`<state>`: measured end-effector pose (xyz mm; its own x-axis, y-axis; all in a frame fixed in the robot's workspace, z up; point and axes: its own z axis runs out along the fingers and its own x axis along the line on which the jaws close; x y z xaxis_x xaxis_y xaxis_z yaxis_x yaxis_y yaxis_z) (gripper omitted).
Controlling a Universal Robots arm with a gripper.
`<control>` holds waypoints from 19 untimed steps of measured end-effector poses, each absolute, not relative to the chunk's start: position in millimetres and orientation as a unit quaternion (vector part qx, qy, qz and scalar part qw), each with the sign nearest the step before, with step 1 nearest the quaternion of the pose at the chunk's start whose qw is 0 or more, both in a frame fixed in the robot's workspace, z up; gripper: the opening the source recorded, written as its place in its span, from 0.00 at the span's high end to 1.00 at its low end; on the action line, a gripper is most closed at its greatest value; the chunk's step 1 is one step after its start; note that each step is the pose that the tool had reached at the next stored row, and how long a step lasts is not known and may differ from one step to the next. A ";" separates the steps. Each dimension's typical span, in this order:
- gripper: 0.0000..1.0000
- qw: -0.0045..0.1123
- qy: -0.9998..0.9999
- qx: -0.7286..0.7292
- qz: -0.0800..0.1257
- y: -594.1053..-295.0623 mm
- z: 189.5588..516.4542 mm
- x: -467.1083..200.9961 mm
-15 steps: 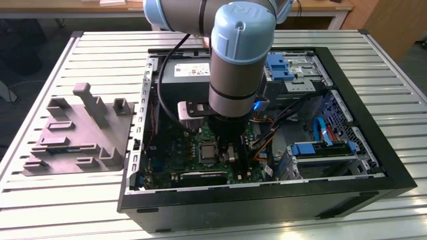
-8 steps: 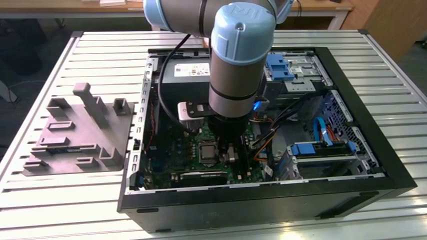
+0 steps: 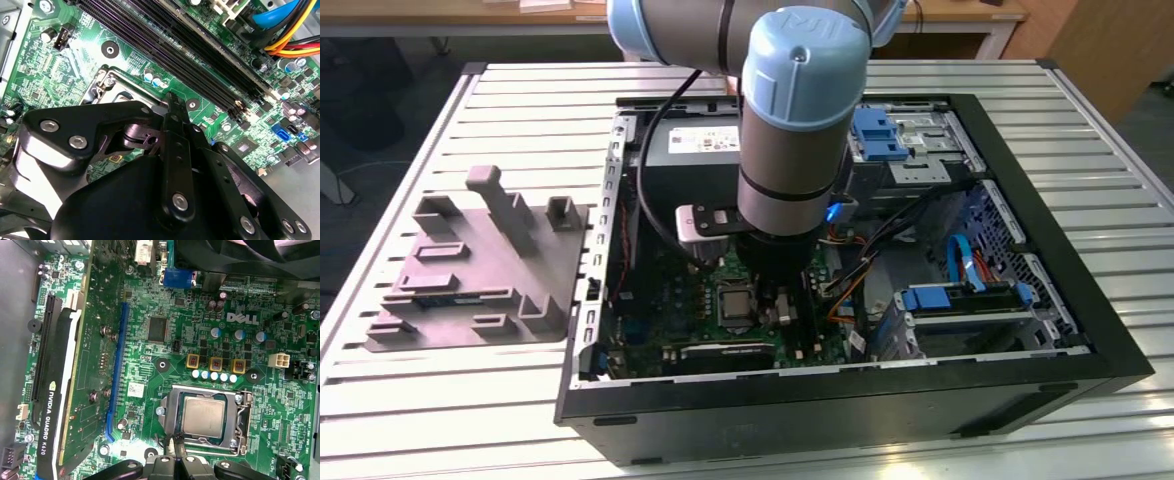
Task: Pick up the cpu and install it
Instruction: 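Install the first cpu locking lever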
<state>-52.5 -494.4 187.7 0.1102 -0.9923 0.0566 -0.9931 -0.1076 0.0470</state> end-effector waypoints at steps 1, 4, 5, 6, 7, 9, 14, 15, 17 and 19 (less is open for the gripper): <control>0.89 0.036 -0.667 0.744 0.005 -494.4 187.6 -52.5; 0.89 0.037 -0.666 0.745 0.006 -494.4 187.0 -52.4; 0.89 0.037 -0.666 0.745 0.006 -494.4 186.6 -52.3; 0.89 0.037 -0.666 0.745 0.005 -494.4 186.4 -52.1; 0.89 0.037 -0.666 0.745 0.006 -494.3 186.4 -51.9; 0.89 0.037 -0.665 0.746 0.006 -494.4 186.3 -51.4; 0.89 0.037 -0.665 0.746 0.006 -494.3 185.8 -49.5; 0.89 0.036 -0.665 0.746 0.006 -494.3 185.3 -49.2; 0.89 0.036 -0.665 0.746 0.005 -494.2 184.5 -49.0; 0.89 0.036 -0.665 0.746 0.006 -494.4 184.4 -49.0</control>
